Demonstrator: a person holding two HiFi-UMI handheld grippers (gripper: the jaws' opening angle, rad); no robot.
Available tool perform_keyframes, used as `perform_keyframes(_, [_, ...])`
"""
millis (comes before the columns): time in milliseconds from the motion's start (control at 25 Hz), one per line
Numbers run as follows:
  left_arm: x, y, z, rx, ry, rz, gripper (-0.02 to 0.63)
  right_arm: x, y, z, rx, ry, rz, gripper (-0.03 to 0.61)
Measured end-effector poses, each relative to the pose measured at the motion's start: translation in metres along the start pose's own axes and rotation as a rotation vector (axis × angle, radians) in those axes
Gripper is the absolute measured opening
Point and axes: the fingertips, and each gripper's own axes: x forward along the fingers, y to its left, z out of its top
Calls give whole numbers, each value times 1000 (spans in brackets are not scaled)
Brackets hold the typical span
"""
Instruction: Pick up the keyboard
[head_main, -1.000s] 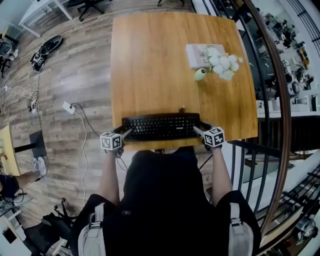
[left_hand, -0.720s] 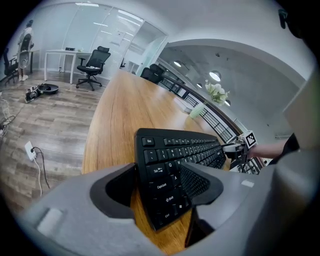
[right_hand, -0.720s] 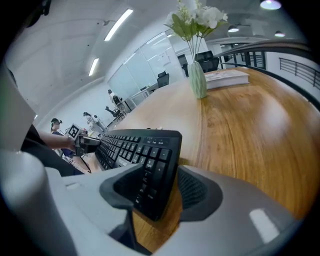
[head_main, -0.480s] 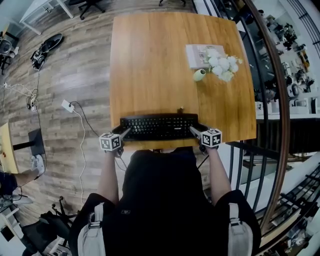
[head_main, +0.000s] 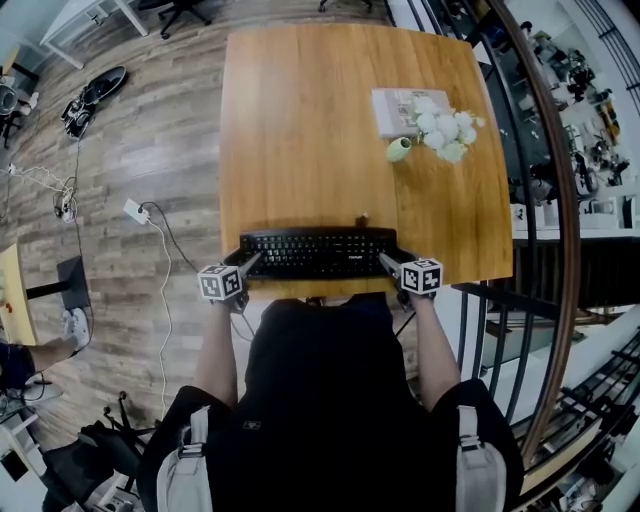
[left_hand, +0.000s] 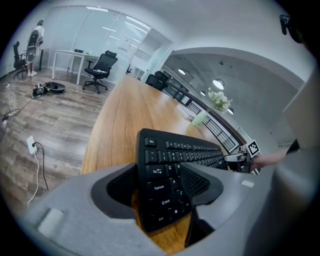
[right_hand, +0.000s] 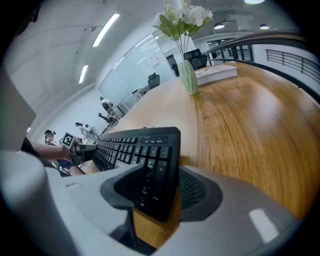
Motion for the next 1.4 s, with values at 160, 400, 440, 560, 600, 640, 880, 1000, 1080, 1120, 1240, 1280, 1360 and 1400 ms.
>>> perform_keyframes(160, [-1, -3, 9, 5, -45, 10, 265, -4, -1, -6, 36, -17, -5, 207])
perform_keyframes(400, [-3, -6, 21, 14, -51, -5, 265, -14, 3, 3, 50, -61, -13, 202])
perform_keyframes(440, [-4, -7, 25, 17, -55, -5, 265, -16, 5, 7, 51, -75, -14, 202])
perform_keyframes(560, [-9, -11, 34, 21, -72, -8, 265, -22, 8, 17, 46, -111, -12, 199])
perform_keyframes(600, [-11, -12, 37, 23, -81, -9, 265, -24, 10, 21, 43, -121, -11, 198])
perform_keyframes(640, [-13, -14, 41, 27, -92, -10, 265, -26, 11, 25, 40, -134, -12, 196])
perform_keyframes(880, [-16, -27, 62, 42, -151, -24, 265, -39, 8, 50, 17, -198, -36, 196])
perform_keyframes(1000, [-19, -32, 75, 48, -177, -27, 265, -46, 11, 65, -5, -230, -35, 196])
perform_keyframes(1080, [-23, -35, 83, 56, -196, -25, 265, -51, 13, 75, -21, -249, -33, 196])
perform_keyframes(1120, [-25, -37, 88, 62, -205, -24, 265, -53, 15, 80, -27, -257, -29, 196])
perform_keyframes(1240, [-34, -42, 101, 84, -236, -16, 265, -61, 21, 94, -45, -283, -25, 196])
perform_keyframes(1280, [-38, -44, 105, 91, -247, -13, 265, -64, 23, 98, -53, -292, -26, 196])
perform_keyframes(1360, [-46, -47, 113, 104, -269, -12, 265, -69, 28, 105, -66, -308, -23, 196])
perform_keyframes(1400, [-50, -49, 117, 111, -279, -12, 265, -72, 31, 109, -71, -315, -21, 196])
